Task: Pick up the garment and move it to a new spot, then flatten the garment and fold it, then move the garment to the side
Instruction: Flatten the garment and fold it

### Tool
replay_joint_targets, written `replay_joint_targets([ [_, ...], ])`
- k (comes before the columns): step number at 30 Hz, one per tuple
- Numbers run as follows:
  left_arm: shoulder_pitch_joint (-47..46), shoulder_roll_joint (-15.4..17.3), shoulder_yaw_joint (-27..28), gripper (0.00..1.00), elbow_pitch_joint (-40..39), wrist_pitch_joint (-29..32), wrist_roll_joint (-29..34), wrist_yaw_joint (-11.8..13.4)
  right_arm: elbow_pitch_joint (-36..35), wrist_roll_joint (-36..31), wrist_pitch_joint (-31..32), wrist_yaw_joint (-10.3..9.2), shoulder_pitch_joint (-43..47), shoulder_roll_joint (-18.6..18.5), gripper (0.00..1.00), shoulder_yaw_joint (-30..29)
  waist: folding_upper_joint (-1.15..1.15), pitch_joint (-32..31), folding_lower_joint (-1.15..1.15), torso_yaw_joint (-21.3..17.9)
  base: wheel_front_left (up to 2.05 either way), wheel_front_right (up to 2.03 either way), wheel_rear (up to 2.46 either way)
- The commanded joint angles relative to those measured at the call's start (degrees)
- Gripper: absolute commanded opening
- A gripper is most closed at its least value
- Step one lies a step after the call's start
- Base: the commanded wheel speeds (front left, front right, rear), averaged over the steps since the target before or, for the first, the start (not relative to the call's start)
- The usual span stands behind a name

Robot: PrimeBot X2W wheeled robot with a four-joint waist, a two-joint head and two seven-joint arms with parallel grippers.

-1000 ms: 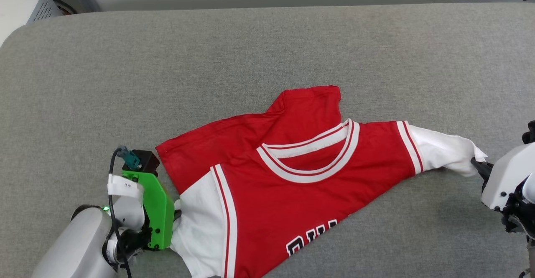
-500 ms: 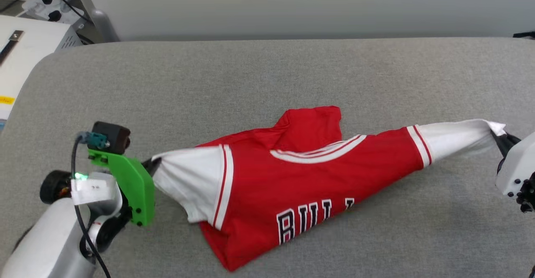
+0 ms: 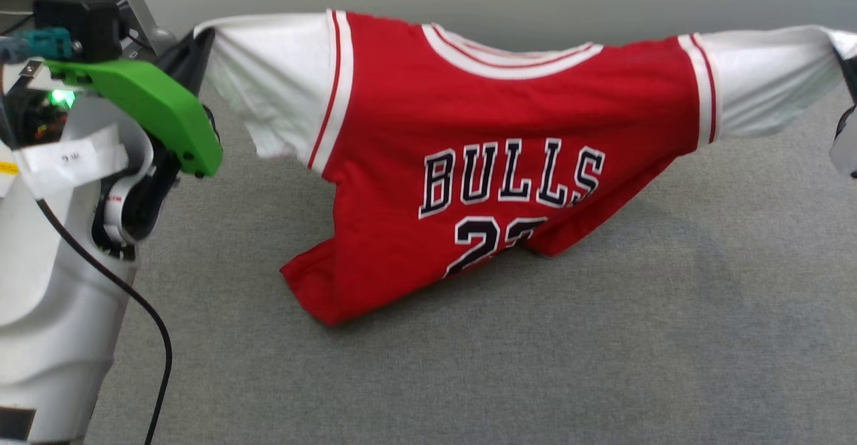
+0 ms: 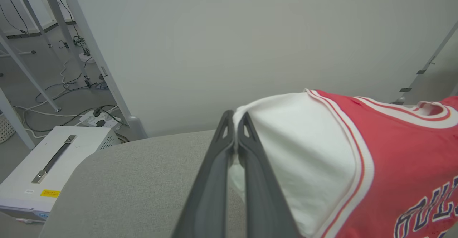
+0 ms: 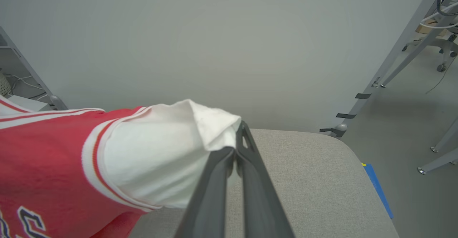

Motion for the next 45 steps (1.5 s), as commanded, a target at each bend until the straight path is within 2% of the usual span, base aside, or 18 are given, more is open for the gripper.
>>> replay_joint_targets([
  [1,-3.35,-0.89,0.45,0.00,1.89,-1.55,0.53,-0.65,1.50,0.52,-0.79,-0.05,-2.90,-0.66,0.00,0.37,0.00,1.38,0.00,-0.30,0.00,0.00,0.00],
  [7,-15.73,-2.94,0.89,0.00,12.38,-6.59,2.17,-2.17,9.31,0.34,-4.90,-0.05,-15.65,-2.61,0.00,3.27,0.00,5.58,0.00,-1.01,0.00,0.00,0.00],
  [17,-36.45,-2.45,1.45,0.00,25.67,-14.50,6.31,-3.73,21.55,-2.53,-14.49,-0.05,-37.91,-2.72,0.00,6.42,0.00,14.14,0.00,-3.12,0.00,0.00,0.00],
  [24,-47.36,-2.49,2.66,0.00,32.20,-18.70,6.39,-4.60,29.03,-4.24,-20.67,-0.05,-50.95,-2.43,0.00,7.56,0.00,20.01,0.00,-3.77,0.00,0.00,0.00],
  [30,-51.21,-1.86,3.06,0.00,37.15,-22.53,6.39,-5.51,35.00,-4.27,-24.76,-0.05,-58.28,-0.51,0.00,10.58,0.00,23.93,0.00,-3.98,0.00,0.00,0.00],
  [35,-51.49,-2.78,2.41,0.00,41.27,-26.07,6.10,-6.67,39.47,-2.54,-27.18,-0.05,-61.05,1.74,0.00,14.09,0.00,26.83,0.00,-3.43,0.00,0.00,0.00],
  [40,-49.21,-4.53,1.78,0.00,46.26,-28.99,4.50,-7.82,43.72,0.46,-29.29,-0.05,-60.08,4.48,0.00,18.18,0.00,27.99,0.00,-3.02,0.00,0.00,0.00],
  [45,-44.17,-6.02,0.97,0.00,50.65,-30.12,1.72,-8.46,46.81,5.13,-30.62,-0.05,-54.97,6.44,0.00,22.78,0.00,27.24,0.00,-2.92,0.00,0.00,0.00],
])
